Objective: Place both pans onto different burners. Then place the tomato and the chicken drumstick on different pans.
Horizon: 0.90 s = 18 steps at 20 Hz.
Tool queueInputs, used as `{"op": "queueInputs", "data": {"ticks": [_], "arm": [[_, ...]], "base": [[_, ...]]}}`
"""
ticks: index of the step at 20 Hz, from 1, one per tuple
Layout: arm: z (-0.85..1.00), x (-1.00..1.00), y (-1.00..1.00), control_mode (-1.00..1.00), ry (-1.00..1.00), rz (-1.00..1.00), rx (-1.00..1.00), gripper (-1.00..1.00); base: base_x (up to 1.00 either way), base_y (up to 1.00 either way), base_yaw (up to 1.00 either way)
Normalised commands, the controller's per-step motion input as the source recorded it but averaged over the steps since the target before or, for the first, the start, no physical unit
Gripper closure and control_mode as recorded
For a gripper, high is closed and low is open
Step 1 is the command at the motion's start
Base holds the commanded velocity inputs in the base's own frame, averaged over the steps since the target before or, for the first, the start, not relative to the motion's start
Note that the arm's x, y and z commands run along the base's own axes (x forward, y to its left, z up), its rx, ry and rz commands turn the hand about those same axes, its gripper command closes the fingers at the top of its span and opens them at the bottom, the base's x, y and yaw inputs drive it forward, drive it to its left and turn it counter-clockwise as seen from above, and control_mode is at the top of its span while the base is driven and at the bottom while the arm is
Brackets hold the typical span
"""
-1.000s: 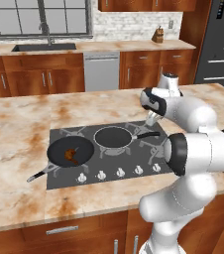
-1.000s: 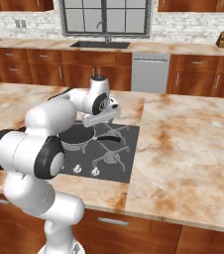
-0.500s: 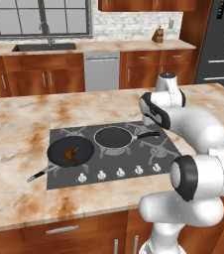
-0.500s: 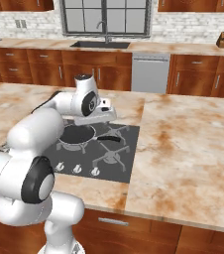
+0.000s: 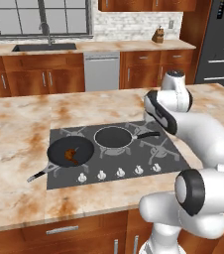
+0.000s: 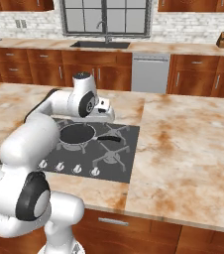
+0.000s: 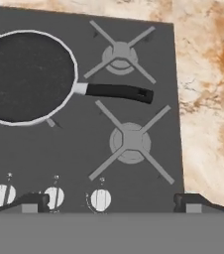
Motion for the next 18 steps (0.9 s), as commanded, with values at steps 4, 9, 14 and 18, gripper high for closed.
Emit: {"op": "queueInputs", "data": {"ticks": [4,9,14,18], "arm": [[0.16,-0.53,0.0,-1.0,-0.05,-0.14,0.07,-1.0],[0.2,-0.52,0.0,-1.0,-0.03,-0.11,0.05,-1.0],[0.0,-0.15,0.0,1.0,-0.02,-0.03,0.01,-1.0],[0.0,0.0,0.0,1.0,0.0,0.0,0.0,-1.0]], "base": [[0.0,0.0,0.0],[0.0,0.0,0.0],[-0.24,0.21,-0.07],[-0.19,0.98,-0.1]]}}
